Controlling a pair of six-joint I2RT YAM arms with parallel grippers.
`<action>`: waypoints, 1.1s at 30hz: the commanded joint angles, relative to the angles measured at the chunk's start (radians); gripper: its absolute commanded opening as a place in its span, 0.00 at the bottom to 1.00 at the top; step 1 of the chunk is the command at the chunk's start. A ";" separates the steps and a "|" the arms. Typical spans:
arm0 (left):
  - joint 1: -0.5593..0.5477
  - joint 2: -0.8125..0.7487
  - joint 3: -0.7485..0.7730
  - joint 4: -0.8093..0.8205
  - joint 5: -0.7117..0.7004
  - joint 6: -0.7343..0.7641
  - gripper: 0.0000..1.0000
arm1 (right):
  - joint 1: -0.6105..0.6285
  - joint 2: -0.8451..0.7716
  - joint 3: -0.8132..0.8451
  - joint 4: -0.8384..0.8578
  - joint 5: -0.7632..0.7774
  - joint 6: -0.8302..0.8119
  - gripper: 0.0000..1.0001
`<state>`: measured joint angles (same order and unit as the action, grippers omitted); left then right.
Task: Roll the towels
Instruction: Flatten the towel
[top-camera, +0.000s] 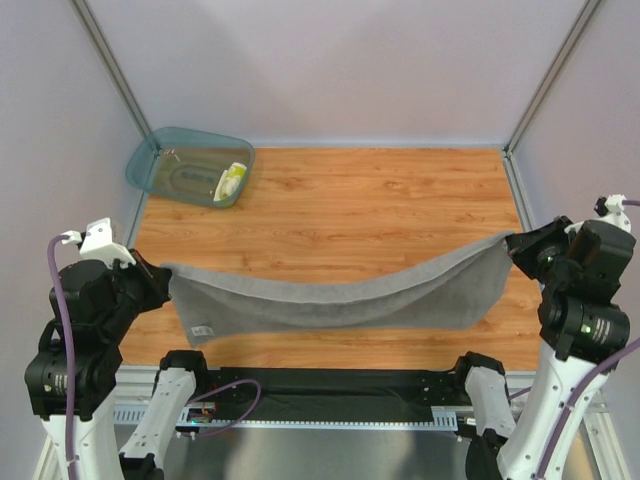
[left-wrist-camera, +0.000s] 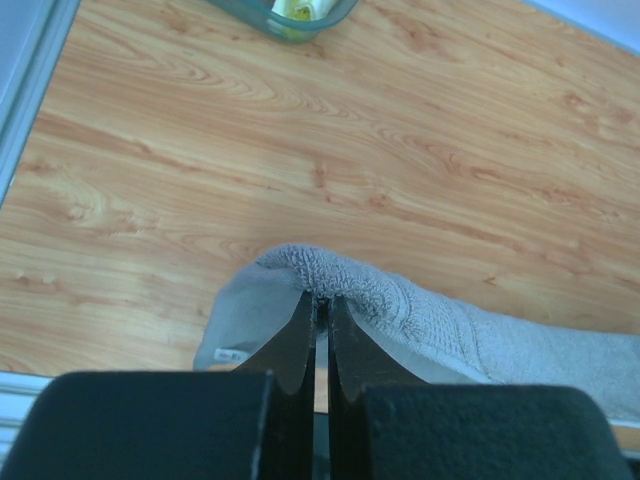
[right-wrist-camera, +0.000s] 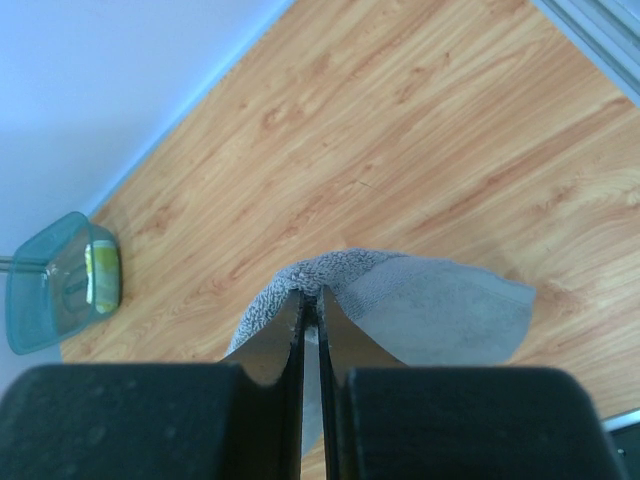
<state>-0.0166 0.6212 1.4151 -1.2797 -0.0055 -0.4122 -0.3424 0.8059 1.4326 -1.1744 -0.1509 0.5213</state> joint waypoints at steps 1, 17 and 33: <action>0.009 0.113 -0.063 0.086 0.022 0.007 0.00 | 0.005 0.140 -0.050 0.054 0.007 -0.038 0.00; 0.009 0.868 -0.164 0.442 0.019 -0.037 0.00 | 0.069 0.781 -0.184 0.410 0.011 0.020 0.00; 0.050 0.944 0.116 0.309 -0.090 -0.005 0.69 | 0.062 0.888 0.089 0.254 0.137 0.000 0.73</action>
<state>0.0326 1.6878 1.5551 -0.9344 -0.0700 -0.4282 -0.2771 1.8500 1.5558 -0.9077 -0.0410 0.5259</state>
